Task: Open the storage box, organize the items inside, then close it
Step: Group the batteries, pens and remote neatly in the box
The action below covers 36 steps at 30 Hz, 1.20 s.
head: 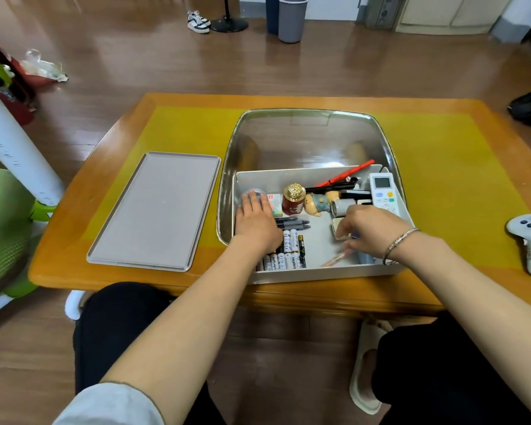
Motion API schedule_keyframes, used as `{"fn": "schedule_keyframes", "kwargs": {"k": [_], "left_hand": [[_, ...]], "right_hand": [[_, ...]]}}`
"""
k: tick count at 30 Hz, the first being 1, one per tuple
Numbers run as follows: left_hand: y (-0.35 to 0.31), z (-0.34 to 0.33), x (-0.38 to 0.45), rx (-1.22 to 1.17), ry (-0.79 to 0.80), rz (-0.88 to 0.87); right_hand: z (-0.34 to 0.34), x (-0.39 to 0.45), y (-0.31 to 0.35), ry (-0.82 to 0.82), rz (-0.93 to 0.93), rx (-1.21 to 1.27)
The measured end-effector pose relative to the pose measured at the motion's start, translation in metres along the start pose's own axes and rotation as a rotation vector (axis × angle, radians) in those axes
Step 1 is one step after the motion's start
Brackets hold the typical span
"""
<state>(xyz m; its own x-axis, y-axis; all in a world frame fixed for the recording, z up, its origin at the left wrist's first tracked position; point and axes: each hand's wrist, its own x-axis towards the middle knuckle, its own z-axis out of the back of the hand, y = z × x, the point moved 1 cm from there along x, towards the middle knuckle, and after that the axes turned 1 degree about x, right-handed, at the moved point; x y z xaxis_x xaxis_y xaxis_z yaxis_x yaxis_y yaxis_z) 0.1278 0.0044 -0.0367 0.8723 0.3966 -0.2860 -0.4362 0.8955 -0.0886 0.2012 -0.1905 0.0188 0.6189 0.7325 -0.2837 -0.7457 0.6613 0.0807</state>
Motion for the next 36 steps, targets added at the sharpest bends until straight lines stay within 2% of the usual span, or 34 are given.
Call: {"fn": "schedule_keyframes", "kwargs": {"k": [9, 15, 19, 22, 25, 27, 31, 36], "left_hand": [[0.003, -0.002, 0.001, -0.077, 0.045, -0.012], [0.005, -0.002, -0.002, -0.111, -0.007, -0.042], [-0.001, -0.004, -0.009, -0.113, -0.152, -0.24], [-0.011, -0.004, -0.014, -0.116, -0.146, -0.419], [-0.016, -0.005, -0.018, -0.09, -0.207, -0.515], [-0.018, -0.009, -0.019, -0.07, -0.152, -0.594], [-0.013, -0.015, -0.017, 0.029, 0.019, -0.595], [-0.011, -0.015, -0.017, 0.04, 0.05, -0.555]], "right_hand": [[-0.018, 0.007, 0.012, 0.113, 0.093, -0.194], [-0.015, 0.006, 0.018, 0.063, 0.133, -0.323], [-0.007, 0.002, 0.011, -0.052, 0.159, -0.211], [-0.004, -0.002, 0.003, -0.086, 0.172, -0.064], [-0.003, -0.006, -0.005, -0.148, 0.172, 0.042], [-0.004, -0.009, -0.011, -0.184, 0.165, 0.082], [-0.008, -0.012, -0.019, -0.29, 0.114, 0.191], [-0.008, -0.011, -0.025, -0.347, 0.014, 0.4]]}}
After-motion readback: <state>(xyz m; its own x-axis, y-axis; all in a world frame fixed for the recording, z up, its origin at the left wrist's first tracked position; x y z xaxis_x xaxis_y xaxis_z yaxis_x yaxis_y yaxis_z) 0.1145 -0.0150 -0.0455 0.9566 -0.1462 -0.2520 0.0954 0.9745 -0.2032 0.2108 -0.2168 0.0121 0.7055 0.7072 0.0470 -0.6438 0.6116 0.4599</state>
